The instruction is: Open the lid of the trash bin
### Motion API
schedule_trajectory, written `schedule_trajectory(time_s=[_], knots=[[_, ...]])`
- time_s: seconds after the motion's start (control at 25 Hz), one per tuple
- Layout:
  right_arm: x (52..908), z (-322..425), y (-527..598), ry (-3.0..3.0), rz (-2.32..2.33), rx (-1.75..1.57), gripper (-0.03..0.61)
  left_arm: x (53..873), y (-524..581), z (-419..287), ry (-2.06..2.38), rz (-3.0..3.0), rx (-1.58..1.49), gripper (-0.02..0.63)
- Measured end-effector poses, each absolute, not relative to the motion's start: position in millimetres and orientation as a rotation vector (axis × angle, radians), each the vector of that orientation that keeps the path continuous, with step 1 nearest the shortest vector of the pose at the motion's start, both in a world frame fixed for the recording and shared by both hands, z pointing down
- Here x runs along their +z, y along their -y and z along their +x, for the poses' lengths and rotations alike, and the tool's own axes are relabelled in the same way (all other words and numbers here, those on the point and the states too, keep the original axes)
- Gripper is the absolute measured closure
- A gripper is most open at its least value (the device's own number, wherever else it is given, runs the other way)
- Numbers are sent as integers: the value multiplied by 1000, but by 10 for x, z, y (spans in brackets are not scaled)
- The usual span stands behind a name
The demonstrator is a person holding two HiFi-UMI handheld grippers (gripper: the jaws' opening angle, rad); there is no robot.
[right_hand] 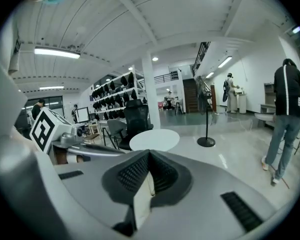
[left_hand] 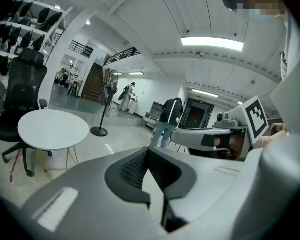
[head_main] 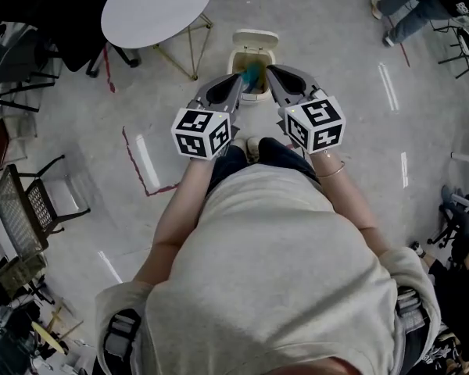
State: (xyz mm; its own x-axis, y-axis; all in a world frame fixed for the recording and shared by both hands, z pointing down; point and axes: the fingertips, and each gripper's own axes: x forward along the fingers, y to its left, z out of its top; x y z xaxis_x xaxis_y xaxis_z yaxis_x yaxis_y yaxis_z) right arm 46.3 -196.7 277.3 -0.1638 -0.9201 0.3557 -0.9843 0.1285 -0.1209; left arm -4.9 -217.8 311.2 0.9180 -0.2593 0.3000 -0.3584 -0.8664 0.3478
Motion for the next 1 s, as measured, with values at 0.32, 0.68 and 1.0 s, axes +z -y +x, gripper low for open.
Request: schedule_trajectory(time_s=[0.32, 0.68, 1.0], knots=[[2878, 423, 1876, 2200, 1849, 494, 571, 3137, 2070, 43, 457, 2731, 416, 604], [2955, 392, 1845, 2224, 1824, 543, 571, 3214, 1960, 85, 431, 2720, 448, 604], [3025, 416, 1807, 2217, 1837, 576, 571, 3293, 1960, 55, 433, 2692, 461, 604]])
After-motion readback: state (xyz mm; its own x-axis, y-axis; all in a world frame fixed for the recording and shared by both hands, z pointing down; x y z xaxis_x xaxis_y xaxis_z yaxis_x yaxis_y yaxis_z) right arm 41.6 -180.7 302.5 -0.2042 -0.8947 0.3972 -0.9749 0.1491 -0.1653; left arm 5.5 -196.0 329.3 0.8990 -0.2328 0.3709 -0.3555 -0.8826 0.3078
